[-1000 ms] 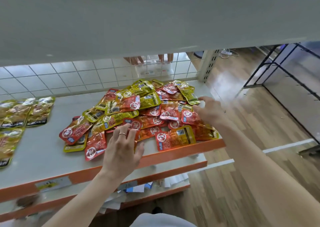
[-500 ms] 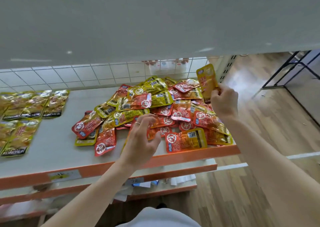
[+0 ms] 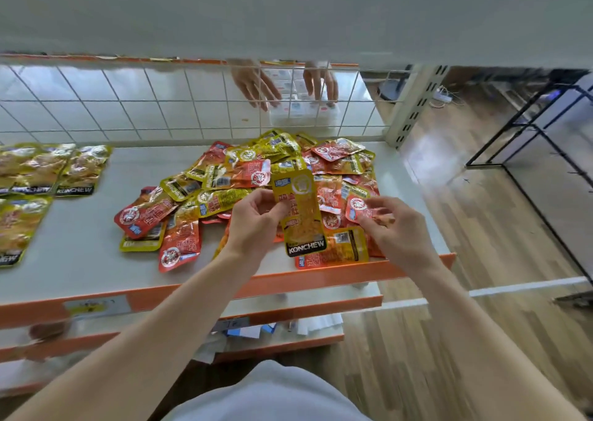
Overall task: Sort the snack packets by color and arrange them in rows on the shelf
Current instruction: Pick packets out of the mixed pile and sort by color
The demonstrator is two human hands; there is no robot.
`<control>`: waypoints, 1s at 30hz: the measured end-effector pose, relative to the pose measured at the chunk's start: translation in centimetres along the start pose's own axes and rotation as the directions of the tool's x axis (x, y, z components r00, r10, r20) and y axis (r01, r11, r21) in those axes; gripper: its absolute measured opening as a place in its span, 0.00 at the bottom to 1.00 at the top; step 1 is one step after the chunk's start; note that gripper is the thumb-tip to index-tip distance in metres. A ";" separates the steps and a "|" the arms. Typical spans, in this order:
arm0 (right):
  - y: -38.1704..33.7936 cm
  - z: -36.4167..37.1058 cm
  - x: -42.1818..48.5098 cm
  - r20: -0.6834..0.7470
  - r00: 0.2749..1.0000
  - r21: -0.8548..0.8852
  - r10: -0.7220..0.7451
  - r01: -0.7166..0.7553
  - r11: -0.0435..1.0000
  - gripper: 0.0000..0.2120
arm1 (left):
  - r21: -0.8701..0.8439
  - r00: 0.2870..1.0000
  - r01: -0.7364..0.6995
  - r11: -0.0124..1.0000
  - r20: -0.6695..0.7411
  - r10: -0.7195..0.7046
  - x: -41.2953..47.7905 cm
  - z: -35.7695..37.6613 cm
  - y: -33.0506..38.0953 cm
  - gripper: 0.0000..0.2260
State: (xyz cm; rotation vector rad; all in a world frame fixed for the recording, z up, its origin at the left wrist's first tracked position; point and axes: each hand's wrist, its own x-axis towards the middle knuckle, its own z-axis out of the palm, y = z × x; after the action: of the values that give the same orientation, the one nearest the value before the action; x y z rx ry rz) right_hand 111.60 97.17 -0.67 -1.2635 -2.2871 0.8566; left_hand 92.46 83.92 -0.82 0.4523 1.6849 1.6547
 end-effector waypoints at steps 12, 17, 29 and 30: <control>4.8 -2.1 1.8 0.272 0.941 -0.638 -0.201 0.333 0.694 0.14 | -0.217 0.982 0.186 0.958 0.001 -0.190 -0.7 -2.5 -0.6 0.06; 4.1 -2.0 2.1 -0.235 0.922 -0.380 -0.308 0.204 0.902 0.16 | -0.071 0.983 0.176 0.982 0.067 -0.172 -1.7 -5.1 -0.7 0.23; -11.6 10.7 -5.0 0.299 0.949 0.795 0.099 -0.305 0.523 0.10 | 0.025 0.992 0.003 1.000 -0.125 0.000 -5.2 -13.3 0.6 0.06; -12.6 11.6 -5.5 0.317 0.943 0.792 0.100 -0.321 0.519 0.13 | 0.025 0.988 -0.001 1.000 -0.153 0.005 -5.5 -14.3 0.6 0.05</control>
State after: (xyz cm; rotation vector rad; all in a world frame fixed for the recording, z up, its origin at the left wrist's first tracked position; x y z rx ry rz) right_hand 99.79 83.61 -0.92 -0.9820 -1.4352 1.9816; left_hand 86.13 70.03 -0.10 0.3469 1.8183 1.7098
